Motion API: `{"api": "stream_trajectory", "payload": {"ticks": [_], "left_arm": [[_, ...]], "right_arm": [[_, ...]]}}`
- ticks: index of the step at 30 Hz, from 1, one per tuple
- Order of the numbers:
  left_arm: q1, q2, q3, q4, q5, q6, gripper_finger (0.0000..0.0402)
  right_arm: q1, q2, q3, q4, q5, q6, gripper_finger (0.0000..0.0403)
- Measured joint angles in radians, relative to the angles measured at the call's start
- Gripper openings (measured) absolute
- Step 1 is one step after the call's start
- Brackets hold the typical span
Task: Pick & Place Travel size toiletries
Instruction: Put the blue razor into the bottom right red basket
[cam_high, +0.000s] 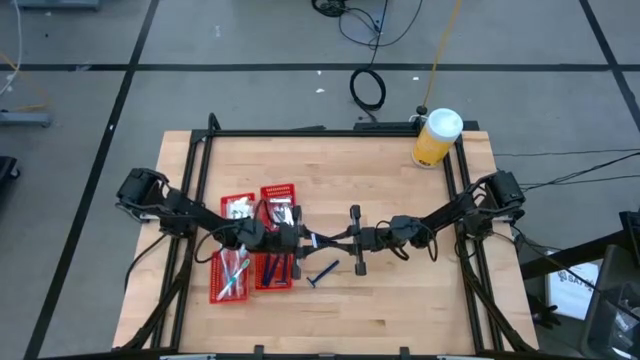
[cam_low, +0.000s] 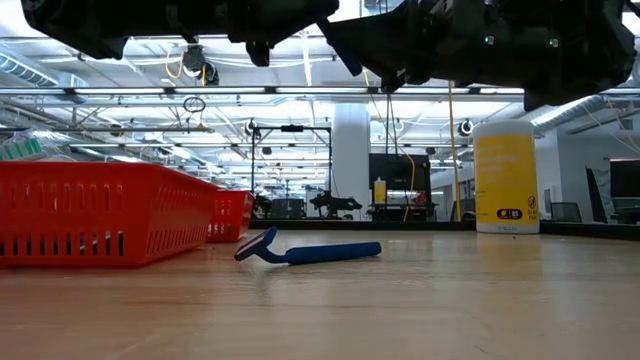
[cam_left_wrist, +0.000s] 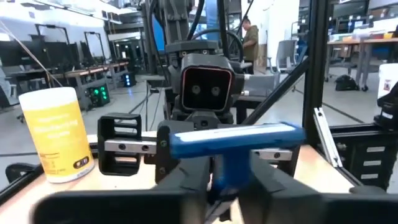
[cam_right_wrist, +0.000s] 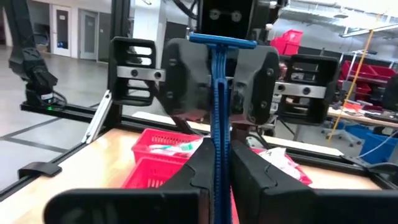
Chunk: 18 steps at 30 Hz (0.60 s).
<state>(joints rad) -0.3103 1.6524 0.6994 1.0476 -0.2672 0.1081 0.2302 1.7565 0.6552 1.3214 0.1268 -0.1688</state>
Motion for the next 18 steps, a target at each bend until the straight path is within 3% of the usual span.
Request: {"api": "stream_trajectory", "payload": {"ticks": [2,4,10,14,18], "left_arm": [[0.0,0.0,0.0,-0.006,-0.004,0.004,0.0026],[0.0,-0.003,-0.001,-0.015,-0.008,0.005,0.0015],[-0.009,-0.047,-0.001,-0.127,-0.071,-0.047,0.0038],[-0.011,-0.178,-0.001,-0.376,-0.096,-0.166,0.0015],[-0.022,-0.34,0.0,-0.668,-0.084,-0.376,0.0021]], "right_arm": [[0.0,0.0,0.0,-0.007,0.0,0.0,0.0021],[0.0,0.0,0.0,-0.007,0.002,0.003,0.0031],[0.0,0.0,0.0,-0.075,0.02,0.01,0.0061],[0.001,-0.011,0.0,-0.213,0.106,0.025,0.0088],[0.0,-0.027,-0.001,-0.331,0.191,0.078,0.0129]]}}
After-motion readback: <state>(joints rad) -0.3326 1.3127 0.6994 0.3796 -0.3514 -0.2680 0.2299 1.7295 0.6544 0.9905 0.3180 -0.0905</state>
